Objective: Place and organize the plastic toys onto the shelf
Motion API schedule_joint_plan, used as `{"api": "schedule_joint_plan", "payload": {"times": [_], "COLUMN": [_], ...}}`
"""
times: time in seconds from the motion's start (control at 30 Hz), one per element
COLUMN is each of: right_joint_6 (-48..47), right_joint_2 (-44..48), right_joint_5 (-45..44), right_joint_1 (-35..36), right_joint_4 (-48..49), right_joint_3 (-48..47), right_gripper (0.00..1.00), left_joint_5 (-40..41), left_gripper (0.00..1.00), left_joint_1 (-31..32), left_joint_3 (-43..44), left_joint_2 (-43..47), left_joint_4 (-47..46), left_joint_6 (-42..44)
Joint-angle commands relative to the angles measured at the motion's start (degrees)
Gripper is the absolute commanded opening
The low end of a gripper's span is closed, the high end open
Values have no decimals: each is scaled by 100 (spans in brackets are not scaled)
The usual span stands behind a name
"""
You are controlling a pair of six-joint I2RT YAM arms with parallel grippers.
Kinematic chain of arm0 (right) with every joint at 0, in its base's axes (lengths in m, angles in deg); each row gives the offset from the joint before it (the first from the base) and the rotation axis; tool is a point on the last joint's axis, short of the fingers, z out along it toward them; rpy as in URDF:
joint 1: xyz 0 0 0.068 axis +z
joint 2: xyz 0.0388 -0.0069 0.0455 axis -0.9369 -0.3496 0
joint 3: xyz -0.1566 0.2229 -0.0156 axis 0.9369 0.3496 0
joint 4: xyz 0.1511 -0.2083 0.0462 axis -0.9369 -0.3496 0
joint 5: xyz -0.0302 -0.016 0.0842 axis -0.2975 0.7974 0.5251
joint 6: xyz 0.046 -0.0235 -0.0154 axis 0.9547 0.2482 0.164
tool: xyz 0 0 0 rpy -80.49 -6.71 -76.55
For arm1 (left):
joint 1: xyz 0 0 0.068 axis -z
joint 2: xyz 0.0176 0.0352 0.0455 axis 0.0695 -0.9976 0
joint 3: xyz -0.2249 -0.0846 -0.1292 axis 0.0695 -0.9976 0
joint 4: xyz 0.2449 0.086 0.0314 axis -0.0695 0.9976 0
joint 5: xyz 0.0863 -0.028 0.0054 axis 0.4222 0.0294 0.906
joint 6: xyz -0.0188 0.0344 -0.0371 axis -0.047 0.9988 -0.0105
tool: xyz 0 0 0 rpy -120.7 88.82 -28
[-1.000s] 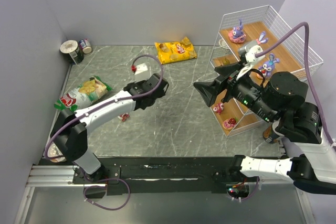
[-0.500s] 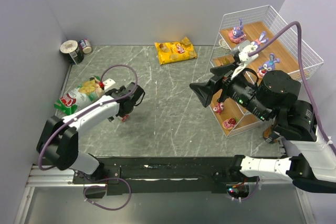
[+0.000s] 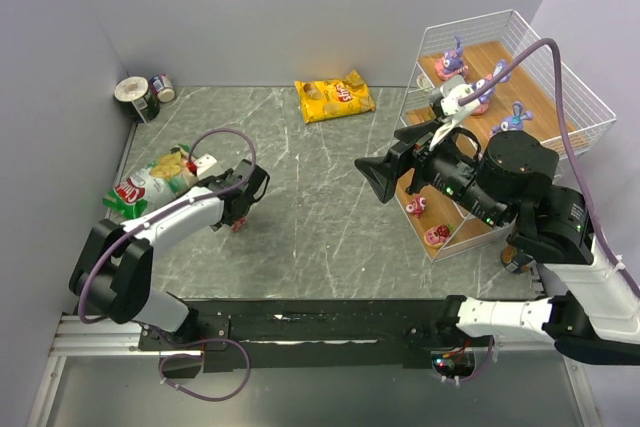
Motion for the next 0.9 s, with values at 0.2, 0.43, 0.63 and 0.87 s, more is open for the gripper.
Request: {"api": "schedule_joint_plan", "payload": {"times": [0.2,0.43,0.63,0.87], "right_joint_6": [-106,-124,-133,-98], "right_joint_2": [-13,-4,5,92], "right_joint_5": [-146,-172,-189,-233], "right_joint_1": [-14,-22,-22,-23], "right_joint_4": [213,248,292,300], "right_joint_3": [-147,-85,-50,3], "right_gripper": [100,100,100,100], "left_joint_5": [-219,-658,-1650,-2337], "left_gripper": [59,29,12,17], "left_joint_1": [-60,-60,291,1916], "left_joint_3": [-31,-101,136,821], "left_joint_2": [-357,-295,-462,-1085], "left_joint_4": [-426,-1066,-2174,-3204], "left_joint_6": [215,838,2428,4738]}}
